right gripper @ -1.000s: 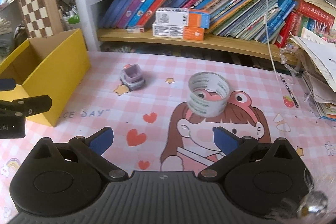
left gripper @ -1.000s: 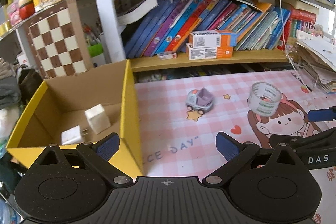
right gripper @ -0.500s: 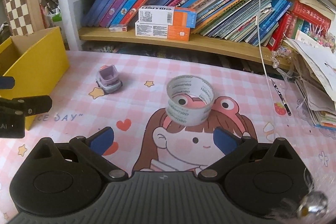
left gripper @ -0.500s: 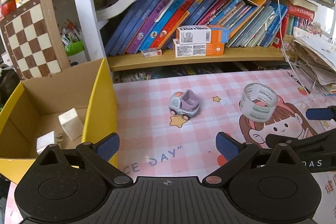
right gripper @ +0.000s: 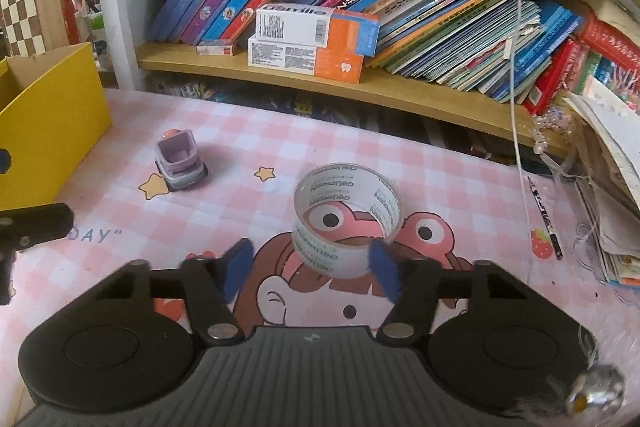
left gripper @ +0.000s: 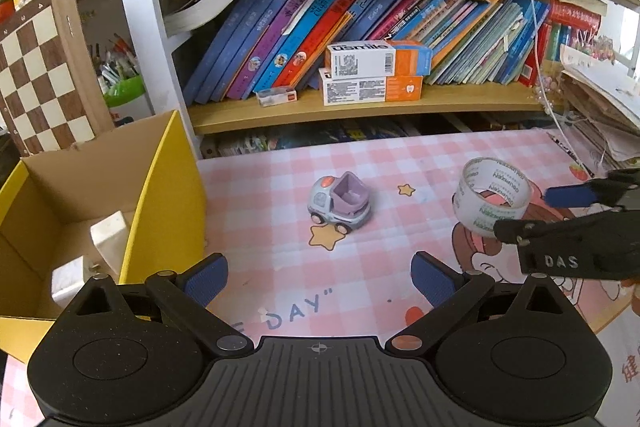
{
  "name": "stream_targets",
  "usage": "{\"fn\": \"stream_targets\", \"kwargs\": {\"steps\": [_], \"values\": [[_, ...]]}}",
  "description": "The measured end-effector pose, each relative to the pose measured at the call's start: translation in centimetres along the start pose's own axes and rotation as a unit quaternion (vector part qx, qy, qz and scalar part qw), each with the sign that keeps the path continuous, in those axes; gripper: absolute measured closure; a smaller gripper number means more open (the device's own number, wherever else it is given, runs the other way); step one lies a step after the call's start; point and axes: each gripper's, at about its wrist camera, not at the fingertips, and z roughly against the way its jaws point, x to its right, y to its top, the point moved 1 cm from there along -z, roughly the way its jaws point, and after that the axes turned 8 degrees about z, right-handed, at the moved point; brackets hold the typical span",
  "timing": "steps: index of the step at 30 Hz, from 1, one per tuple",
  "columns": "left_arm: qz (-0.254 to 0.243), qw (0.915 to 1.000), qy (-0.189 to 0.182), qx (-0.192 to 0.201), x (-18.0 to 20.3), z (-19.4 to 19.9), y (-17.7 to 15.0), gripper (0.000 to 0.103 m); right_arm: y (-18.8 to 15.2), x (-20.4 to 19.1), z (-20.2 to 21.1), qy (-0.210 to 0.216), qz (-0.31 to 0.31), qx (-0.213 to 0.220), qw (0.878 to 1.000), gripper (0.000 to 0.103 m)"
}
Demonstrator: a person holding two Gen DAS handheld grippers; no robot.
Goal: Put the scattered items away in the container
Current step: 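Move the right gripper to the clear tape roll while the left gripper approaches the purple toy car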
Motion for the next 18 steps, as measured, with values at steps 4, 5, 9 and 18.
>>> {"fn": "stream_targets", "kwargs": {"steps": [4,5,9,18], "values": [[-0.004,1.0000,0.002,-0.001,0.2,-0.2,0.3,0.003,0.4,0.5,-1.1,0.005,0.014,-0.006,1.000,0.054],[-0.003,1.0000,0.002,0.000,0.2,-0.2,0.4,0.003,0.5,0.6,-1.4,0.008,0.017,-0.007,1.000,0.057],[0.003,1.0000,0.001,0.004,0.2,-0.3,0.9,0.003,0.8,0.5,-2.1,0.015,0.036,-0.010,0.999,0.062],[-0.001,1.0000,0.001,0.006,0.5,-1.0,1.4,0.003,1.0,0.3,-4.2,0.017,0.067,-0.030,0.997,0.072]]}}
